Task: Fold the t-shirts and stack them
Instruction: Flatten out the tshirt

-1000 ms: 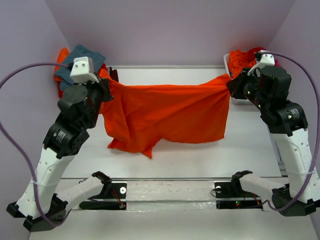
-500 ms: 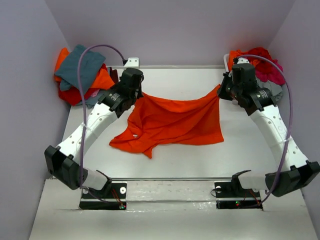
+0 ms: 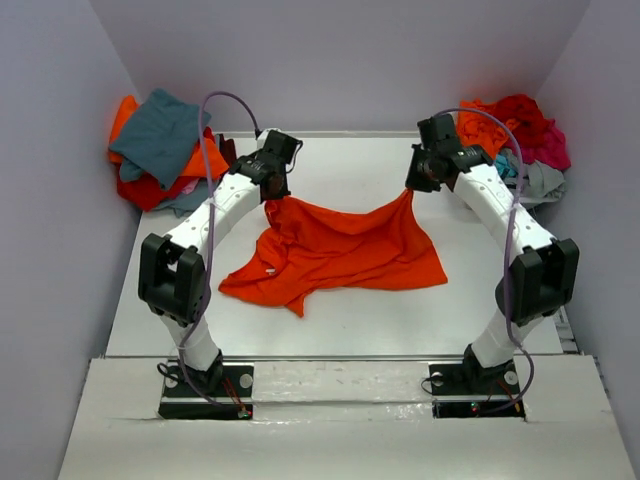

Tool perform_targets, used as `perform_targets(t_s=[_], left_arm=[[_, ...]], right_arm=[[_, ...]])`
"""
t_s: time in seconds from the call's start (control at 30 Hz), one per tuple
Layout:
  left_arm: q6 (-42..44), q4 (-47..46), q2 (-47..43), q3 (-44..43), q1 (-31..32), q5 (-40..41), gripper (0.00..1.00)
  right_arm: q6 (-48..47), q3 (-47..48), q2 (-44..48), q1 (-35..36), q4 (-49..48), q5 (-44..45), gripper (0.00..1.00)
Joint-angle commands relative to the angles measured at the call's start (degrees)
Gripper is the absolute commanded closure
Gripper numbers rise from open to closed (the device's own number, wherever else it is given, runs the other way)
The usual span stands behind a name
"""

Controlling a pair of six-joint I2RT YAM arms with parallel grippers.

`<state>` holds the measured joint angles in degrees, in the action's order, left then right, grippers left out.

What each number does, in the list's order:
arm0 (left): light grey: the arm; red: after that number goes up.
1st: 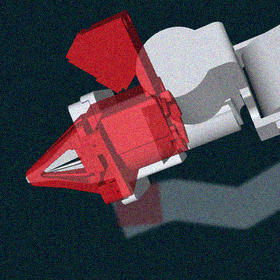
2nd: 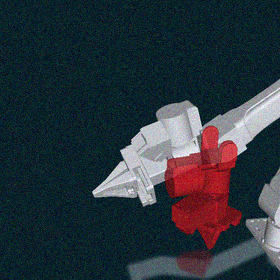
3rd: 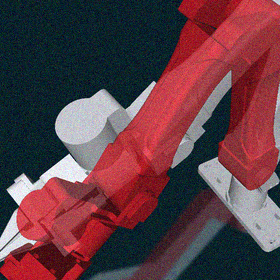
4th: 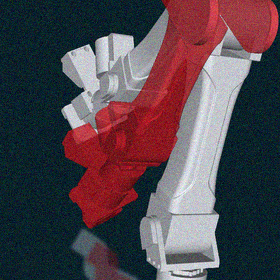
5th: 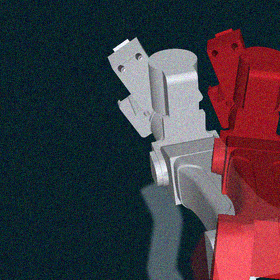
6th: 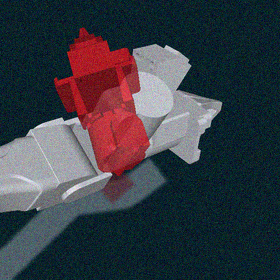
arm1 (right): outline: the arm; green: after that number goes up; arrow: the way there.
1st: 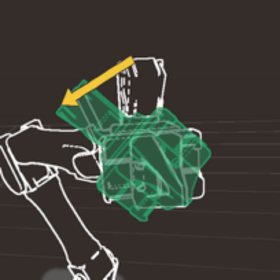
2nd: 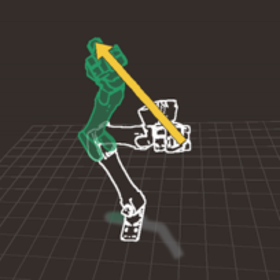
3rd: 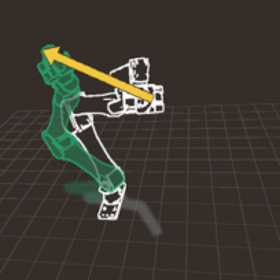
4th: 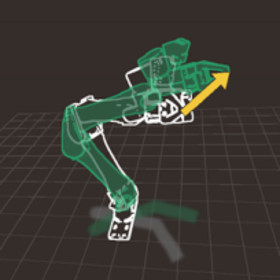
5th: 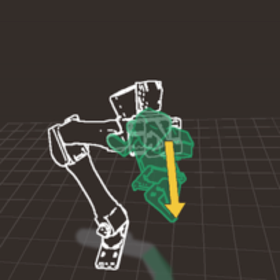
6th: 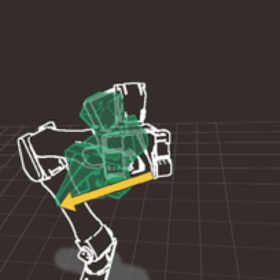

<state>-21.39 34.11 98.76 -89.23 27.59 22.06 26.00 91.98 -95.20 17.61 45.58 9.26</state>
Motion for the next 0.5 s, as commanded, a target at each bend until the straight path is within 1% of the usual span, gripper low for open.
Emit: perform_targets(t_s=[0.0, 0.07, 0.27, 0.33, 0.47], left_arm=[[-1.47, 1.49, 1.95, -4.72, -2.72, -1.15, 0.94], [-0.59, 2.01, 4.41, -6.99, -3.51, -1.06, 0.94], [0.03, 3.42, 11.36, -14.3, -5.97, -1.41, 0.94], [0.47, 4.21, 14.34, -17.53, -5.97, -1.59, 0.94], [1.96, 5.7, 19.18, -23.87, -5.97, -1.24, 0.94]], right_arm=[[1.42, 7.76, -5.93, -1.34, -0.33, -2.39, 0.93], [1.34, 12.5, -10.68, -1.35, 1.43, -2.66, 0.93], [2.04, 23.14, -19.31, -4.06, 4.16, -5.03, 0.93], [2.65, 27.6, -22.82, -5.12, 6.26, -6.53, 0.93], [2.39, 33.15, -27.58, -7.14, 8.11, -7.24, 0.93]])
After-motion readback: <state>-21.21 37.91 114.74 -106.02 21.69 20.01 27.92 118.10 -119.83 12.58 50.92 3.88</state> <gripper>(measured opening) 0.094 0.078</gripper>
